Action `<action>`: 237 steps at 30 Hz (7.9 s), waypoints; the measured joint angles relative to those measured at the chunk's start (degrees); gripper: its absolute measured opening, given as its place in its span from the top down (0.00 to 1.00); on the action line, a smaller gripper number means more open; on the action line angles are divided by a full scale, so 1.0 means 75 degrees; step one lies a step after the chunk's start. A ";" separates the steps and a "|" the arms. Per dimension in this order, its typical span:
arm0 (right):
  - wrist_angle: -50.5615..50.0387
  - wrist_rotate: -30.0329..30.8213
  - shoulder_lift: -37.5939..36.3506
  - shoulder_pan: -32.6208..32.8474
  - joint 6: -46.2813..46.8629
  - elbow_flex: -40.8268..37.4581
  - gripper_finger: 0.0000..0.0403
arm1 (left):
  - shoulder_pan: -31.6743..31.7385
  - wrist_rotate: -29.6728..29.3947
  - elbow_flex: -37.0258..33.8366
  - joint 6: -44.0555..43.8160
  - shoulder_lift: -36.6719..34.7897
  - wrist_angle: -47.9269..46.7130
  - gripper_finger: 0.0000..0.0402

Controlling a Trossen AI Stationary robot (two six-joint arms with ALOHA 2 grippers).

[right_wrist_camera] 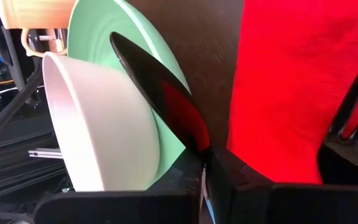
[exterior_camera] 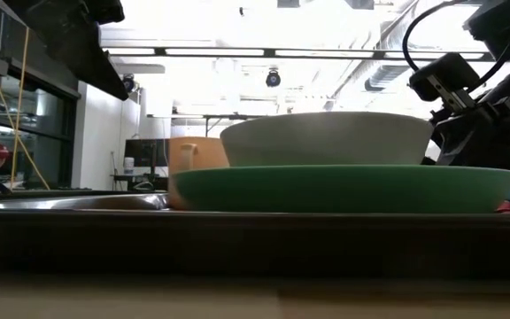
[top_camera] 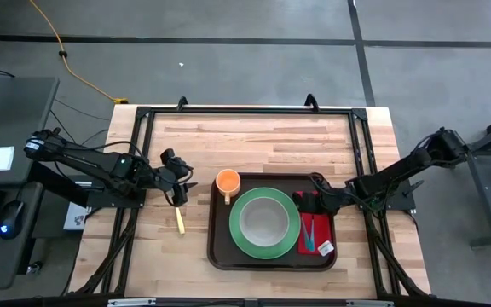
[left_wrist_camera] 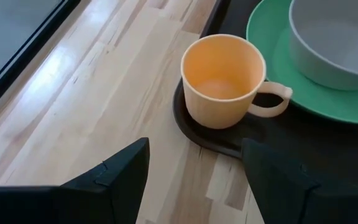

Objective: Set up tray
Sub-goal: Put the blue spoon to the left of the blue fork on the red napkin

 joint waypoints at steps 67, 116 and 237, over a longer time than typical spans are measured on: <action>-0.0752 -0.0276 -0.1080 -0.0168 0.0151 -0.0019 1.00 | -0.0002 0.0839 0.0003 -0.0405 -0.0035 -0.0469 0.30; -0.0990 0.0692 -0.2524 -0.0578 -0.0876 -0.0009 0.76 | -0.0003 0.1191 0.0003 -0.0404 -0.0036 -0.0495 0.30; -0.4336 -0.5417 0.1860 -0.5085 -1.4446 0.3051 0.73 | -0.0002 0.1367 0.0000 -0.1547 -0.0029 -0.0710 0.30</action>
